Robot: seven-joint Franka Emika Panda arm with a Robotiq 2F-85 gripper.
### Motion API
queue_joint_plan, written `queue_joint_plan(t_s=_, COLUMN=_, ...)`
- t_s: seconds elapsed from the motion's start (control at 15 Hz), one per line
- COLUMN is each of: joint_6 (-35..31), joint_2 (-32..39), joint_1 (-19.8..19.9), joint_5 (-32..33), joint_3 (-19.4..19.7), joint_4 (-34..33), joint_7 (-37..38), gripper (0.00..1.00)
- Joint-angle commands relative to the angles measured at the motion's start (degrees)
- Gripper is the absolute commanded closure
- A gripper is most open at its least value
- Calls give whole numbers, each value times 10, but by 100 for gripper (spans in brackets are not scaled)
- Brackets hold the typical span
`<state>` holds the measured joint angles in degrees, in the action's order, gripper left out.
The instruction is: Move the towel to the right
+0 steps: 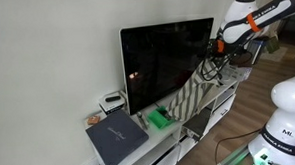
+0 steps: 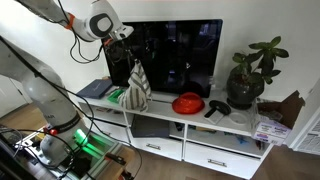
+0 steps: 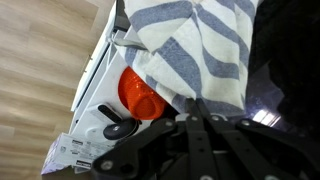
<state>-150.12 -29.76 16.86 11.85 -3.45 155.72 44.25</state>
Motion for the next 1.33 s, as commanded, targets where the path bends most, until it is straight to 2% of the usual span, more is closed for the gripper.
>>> queue_joint_plan(t_s=0.0, joint_6=1, joint_2=-1, joint_1=7, joint_5=-9, joint_3=-8, joint_4=-1, joint_7=-7, gripper=99)
queue_joint_plan(t_s=0.07, joint_6=1, joint_2=-1, joint_1=7, joint_5=-9, joint_3=-8, joint_4=-1, joint_7=-7, gripper=99)
queue_joint_plan(t_s=0.13, joint_6=-15, joint_2=5, joint_1=28, joint_5=10, joint_3=-22, joint_4=-7, joint_7=17, gripper=100)
queue_joint_plan(t_s=0.4, joint_6=-140, joint_2=30, joint_1=80, joint_5=6, joint_3=-36, joint_4=-30, joint_7=56, gripper=100)
queue_joint_plan(t_s=0.53, joint_6=-199, joint_2=46, joint_1=122, joint_5=6, joint_3=-58, joint_4=-39, joint_7=80, gripper=100)
queue_joint_plan(t_s=0.73, joint_6=-252, joint_2=84, joint_1=155, joint_5=9, joint_3=-82, joint_4=-51, joint_7=103, gripper=100)
queue_joint_plan(t_s=1.0, joint_6=-262, joint_2=137, joint_1=139, joint_5=-8, joint_3=-89, joint_4=-61, joint_7=100, gripper=100)
queue_joint_plan(t_s=1.13, joint_6=-246, joint_2=163, joint_1=128, joint_5=-12, joint_3=-91, joint_4=-67, joint_7=95, gripper=100)
queue_joint_plan(t_s=1.27, joint_6=-254, joint_2=197, joint_1=96, joint_5=-31, joint_3=-81, joint_4=-74, joint_7=82, gripper=100)
